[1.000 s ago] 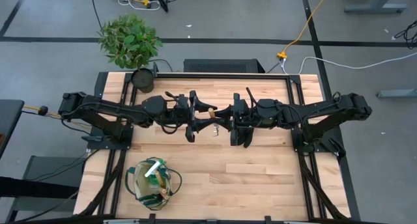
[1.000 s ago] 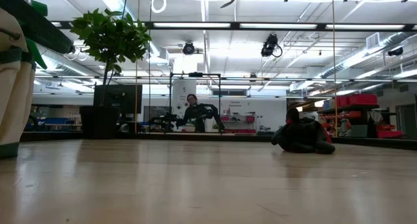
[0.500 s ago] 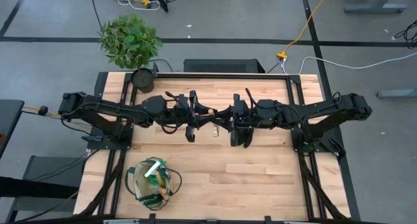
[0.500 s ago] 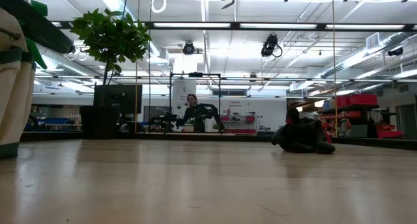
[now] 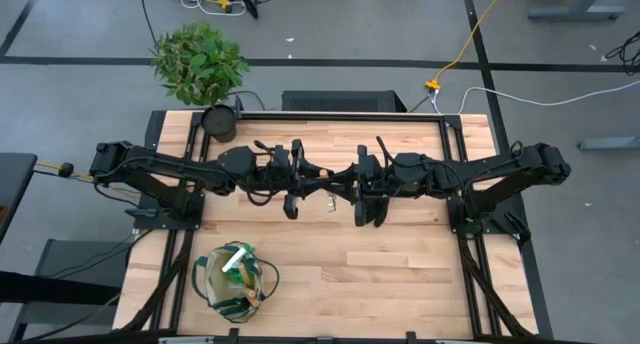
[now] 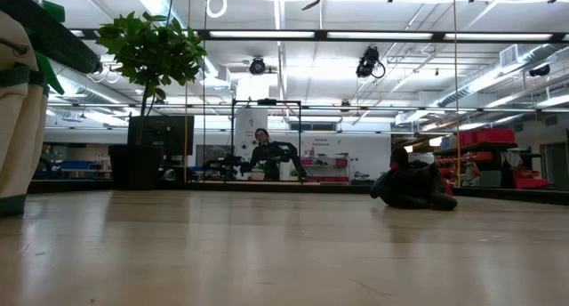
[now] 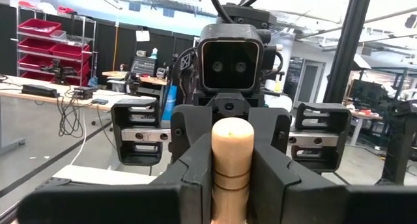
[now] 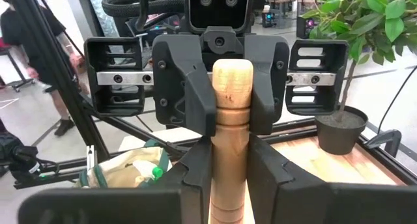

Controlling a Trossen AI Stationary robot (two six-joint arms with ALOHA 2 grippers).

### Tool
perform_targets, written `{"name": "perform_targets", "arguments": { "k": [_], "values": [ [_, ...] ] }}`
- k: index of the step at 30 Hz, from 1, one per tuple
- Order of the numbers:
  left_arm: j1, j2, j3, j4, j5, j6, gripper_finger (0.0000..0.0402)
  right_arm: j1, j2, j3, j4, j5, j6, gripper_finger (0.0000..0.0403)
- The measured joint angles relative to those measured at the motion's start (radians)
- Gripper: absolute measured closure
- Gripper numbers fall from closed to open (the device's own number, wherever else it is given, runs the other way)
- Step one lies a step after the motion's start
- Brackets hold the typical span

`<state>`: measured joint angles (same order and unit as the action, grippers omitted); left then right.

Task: Pick & Place Garden tools in Gardening bag
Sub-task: Put the hand rake into the gardening bag

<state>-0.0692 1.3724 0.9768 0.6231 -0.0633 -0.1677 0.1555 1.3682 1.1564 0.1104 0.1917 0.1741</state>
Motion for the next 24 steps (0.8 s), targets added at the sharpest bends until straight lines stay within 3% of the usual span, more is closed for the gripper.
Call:
{"name": "perform_targets", "arguments": {
  "k": [4,15,24],
  "values": [
    [0.000,0.000,0.000,0.000,0.005,0.002,0.0324,0.000,0.000,0.000,0.001,-0.002,0.000,0.0316],
    [0.000,-0.007,0.000,-0.007,0.017,0.004,0.0324,0.000,-0.011,0.000,-0.021,-0.018,0.000,0.0213],
    [0.005,-0.115,0.000,-0.127,0.017,0.026,0.0324,0.000,-0.070,0.000,-0.093,-0.026,0.006,0.0197]
  ]
}}
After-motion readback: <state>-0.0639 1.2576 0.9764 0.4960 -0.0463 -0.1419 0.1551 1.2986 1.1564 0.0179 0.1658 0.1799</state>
